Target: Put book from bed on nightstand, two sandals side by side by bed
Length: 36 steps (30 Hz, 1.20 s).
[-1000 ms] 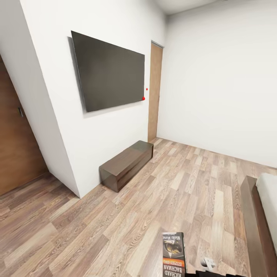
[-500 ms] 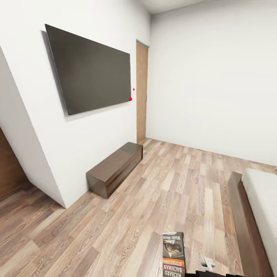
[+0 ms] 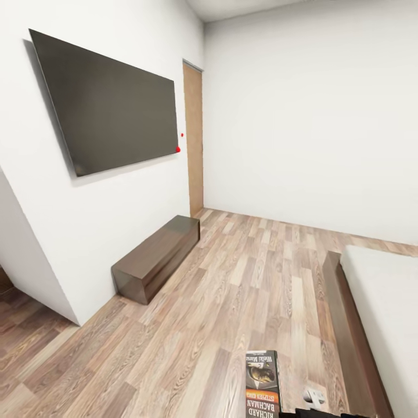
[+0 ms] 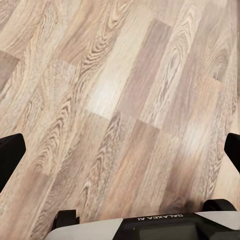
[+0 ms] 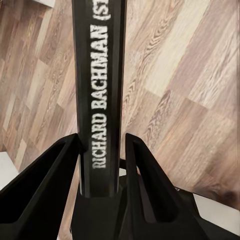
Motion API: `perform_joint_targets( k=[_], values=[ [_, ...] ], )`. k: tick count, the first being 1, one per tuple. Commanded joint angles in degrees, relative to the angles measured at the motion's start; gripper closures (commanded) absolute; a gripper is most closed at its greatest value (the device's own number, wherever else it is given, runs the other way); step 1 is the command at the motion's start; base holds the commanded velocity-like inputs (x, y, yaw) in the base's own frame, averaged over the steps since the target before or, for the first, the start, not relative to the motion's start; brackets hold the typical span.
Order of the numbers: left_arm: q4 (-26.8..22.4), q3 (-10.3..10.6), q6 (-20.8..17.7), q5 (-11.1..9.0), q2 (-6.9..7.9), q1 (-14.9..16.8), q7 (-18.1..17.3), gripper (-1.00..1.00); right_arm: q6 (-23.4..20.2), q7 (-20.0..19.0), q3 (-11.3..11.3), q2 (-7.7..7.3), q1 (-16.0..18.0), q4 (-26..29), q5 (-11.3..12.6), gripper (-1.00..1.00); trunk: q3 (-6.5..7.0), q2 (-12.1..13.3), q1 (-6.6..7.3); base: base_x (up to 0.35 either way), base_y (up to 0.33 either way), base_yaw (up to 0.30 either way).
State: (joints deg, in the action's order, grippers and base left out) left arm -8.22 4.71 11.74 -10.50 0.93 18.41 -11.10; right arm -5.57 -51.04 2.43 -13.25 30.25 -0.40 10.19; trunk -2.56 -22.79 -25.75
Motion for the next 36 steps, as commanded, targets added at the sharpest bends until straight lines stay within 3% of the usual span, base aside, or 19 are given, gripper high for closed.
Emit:
perform_joint_targets(
  k=[1, 36],
  values=[
    [0.05, 0.48, 0.18, -0.59, 0.04, 0.05, -0.15, -1.00, -0.58, -0.20, 0.21, -0.01, 0.08, -0.04, 0.62, 1.00, -0.13, -0.13, -0.04, 0.000, 0.000, -0.217],
    [0.05, 0.48, 0.22, -0.65, 0.05, 0.05, -0.15, -1.00, -0.59, -0.20, 0.21, 0.00, 0.08, -0.04, 0.62, 1.00, -0.13, -0.13, -0.04, 0.000, 0.000, -0.211]
  ],
)
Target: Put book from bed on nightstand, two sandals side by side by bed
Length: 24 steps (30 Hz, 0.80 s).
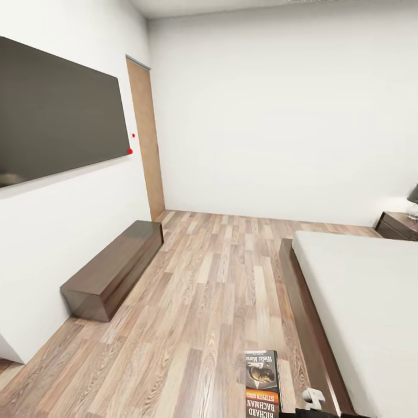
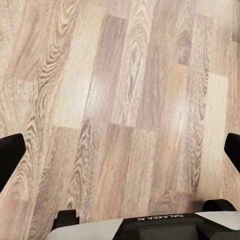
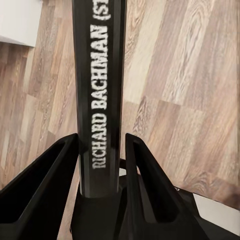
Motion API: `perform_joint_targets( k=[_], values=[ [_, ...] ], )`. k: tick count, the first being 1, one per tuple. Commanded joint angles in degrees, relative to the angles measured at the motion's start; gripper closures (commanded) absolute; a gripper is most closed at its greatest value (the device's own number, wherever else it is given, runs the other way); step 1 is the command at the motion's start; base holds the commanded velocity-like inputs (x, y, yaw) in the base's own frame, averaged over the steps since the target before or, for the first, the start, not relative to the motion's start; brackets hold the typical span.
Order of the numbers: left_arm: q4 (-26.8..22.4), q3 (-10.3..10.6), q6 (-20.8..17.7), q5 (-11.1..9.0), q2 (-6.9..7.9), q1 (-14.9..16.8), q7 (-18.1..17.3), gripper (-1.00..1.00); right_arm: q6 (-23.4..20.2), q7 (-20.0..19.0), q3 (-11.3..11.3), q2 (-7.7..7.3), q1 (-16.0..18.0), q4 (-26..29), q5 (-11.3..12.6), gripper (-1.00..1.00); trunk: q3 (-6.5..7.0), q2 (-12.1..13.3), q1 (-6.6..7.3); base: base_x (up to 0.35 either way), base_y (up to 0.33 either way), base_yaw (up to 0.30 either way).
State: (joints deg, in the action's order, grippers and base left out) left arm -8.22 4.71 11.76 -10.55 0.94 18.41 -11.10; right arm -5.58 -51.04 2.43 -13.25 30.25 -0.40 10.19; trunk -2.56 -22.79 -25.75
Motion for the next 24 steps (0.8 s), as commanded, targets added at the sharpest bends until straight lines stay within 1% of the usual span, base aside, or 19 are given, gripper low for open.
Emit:
perform_joint_targets(
  k=[1, 18, 24],
  values=[
    [0.05, 0.48, 0.19, -0.60, 0.07, 0.05, -0.15, -1.00, -0.58, -0.22, 0.20, -0.01, 0.08, -0.04, 0.62, 1.00, -0.13, -0.13, -0.04, 0.000, 0.000, -0.210],
    [0.05, 0.40, 0.18, -0.61, 0.11, 0.05, -0.15, -1.00, -0.60, -0.28, 0.20, -0.02, 0.08, -0.04, 0.62, 1.00, -0.13, -0.13, -0.04, 0.000, 0.000, -0.205],
    [0.05, 0.39, 0.17, -0.61, 0.11, 0.05, -0.15, -1.00, -0.58, -0.29, 0.20, -0.02, 0.09, -0.04, 0.62, 1.00, -0.13, -0.13, -0.04, 0.000, 0.000, -0.058]
  ],
)
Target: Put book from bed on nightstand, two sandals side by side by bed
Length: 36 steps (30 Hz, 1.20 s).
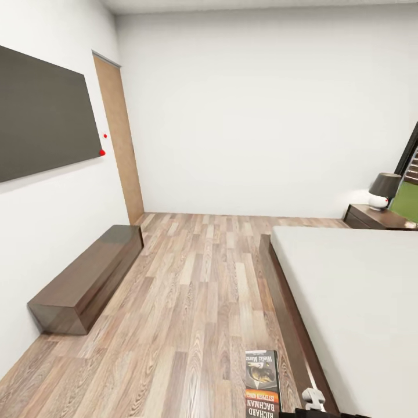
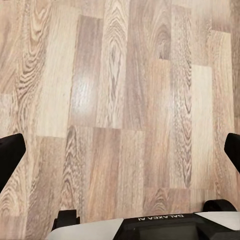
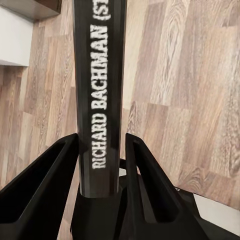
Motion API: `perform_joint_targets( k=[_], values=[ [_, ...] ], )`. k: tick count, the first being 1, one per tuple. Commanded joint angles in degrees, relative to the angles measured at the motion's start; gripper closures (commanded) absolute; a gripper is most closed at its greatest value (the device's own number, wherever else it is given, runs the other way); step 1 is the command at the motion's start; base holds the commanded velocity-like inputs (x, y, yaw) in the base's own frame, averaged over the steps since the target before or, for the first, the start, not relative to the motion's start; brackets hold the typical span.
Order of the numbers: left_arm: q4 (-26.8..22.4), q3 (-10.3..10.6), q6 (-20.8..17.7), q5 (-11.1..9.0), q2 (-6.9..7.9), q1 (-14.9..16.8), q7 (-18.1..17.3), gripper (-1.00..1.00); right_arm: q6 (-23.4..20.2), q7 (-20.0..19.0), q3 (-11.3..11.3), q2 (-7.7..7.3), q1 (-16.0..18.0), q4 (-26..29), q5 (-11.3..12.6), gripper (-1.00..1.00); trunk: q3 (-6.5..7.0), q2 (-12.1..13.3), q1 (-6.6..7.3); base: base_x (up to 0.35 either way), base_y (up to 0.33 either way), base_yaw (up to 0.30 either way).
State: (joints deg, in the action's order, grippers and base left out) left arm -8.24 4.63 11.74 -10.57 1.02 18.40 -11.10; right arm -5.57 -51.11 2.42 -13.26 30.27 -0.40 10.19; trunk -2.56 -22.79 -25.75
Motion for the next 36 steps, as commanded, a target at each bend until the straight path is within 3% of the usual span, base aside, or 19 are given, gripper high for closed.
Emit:
perform_joint_targets(
  k=[1, 20, 36],
  values=[
    [0.07, 0.47, 0.20, -0.59, 0.02, 0.06, -0.15, -1.00, -0.58, -0.22, 0.22, -0.01, 0.06, -0.04, 0.62, 1.00, -0.13, -0.13, -0.04, 0.000, 0.000, -0.008],
    [0.07, 0.47, 0.20, -0.59, 0.03, 0.06, -0.15, -1.00, -0.58, -0.22, 0.22, -0.01, 0.05, -0.04, 0.62, 1.00, -0.10, -0.13, -0.04, 0.000, 0.000, -0.078],
    [0.07, 0.47, 0.18, -0.59, 0.03, 0.06, -0.15, -1.00, -0.59, -0.22, 0.22, 0.00, 0.05, -0.13, 0.62, 1.00, 0.87, -0.13, -0.04, 0.000, 0.000, 0.000]
  ],
)
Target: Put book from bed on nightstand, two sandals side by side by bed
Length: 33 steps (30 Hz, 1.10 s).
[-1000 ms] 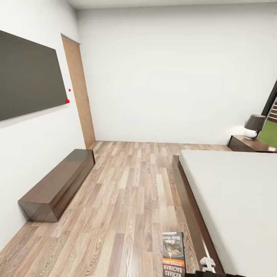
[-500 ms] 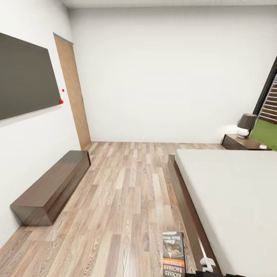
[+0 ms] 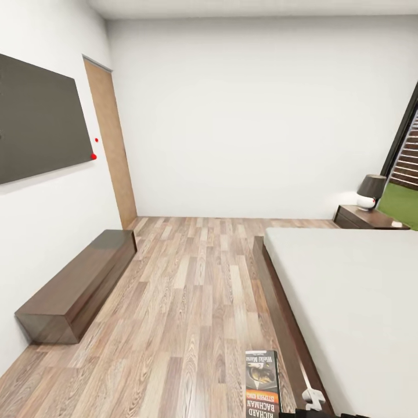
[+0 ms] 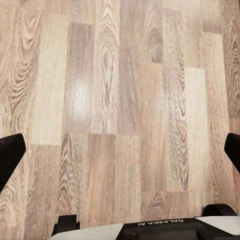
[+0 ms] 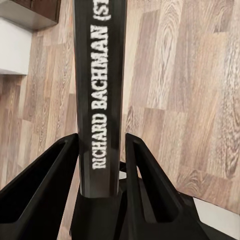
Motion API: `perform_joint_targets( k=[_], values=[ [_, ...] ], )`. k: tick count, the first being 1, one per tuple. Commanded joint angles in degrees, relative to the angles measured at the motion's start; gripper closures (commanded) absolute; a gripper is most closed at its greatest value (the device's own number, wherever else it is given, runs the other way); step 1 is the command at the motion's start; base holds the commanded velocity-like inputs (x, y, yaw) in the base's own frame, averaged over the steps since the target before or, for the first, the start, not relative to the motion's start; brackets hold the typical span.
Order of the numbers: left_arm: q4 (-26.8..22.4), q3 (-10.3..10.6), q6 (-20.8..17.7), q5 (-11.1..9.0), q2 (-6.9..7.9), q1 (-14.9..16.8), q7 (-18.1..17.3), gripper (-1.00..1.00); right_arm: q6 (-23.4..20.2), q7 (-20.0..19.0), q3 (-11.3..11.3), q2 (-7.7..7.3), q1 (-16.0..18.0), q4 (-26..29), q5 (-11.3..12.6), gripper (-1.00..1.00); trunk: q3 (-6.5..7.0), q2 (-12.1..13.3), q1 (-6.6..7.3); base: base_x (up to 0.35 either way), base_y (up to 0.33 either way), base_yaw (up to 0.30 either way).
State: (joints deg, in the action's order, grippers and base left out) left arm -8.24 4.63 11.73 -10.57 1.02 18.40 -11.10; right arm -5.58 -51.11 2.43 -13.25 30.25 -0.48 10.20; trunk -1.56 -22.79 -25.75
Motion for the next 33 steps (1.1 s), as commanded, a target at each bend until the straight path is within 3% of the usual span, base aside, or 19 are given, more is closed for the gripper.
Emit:
perform_joint_targets(
  k=[1, 8, 33],
  values=[
    [0.07, 0.47, 0.17, -0.59, 0.03, 0.06, -0.15, -1.00, -0.58, -0.20, 0.21, -0.02, 0.07, -0.05, 0.62, 1.00, -0.13, -0.13, -0.04, 0.000, 0.000, 0.000],
    [0.07, 0.47, 0.14, -0.59, 0.02, 0.06, -0.15, -1.00, -0.57, -0.19, 0.22, 0.03, 0.07, -0.13, 0.62, 1.00, -0.12, -0.13, -0.04, 0.147, 0.000, 0.000],
    [0.07, 0.56, 0.14, -0.57, -0.05, 0.06, -0.15, -1.00, -0.57, -0.09, 0.21, -0.01, 0.07, -1.81, 0.62, 1.00, -0.12, -0.13, -0.04, 0.325, 0.000, 0.000]
  ],
)
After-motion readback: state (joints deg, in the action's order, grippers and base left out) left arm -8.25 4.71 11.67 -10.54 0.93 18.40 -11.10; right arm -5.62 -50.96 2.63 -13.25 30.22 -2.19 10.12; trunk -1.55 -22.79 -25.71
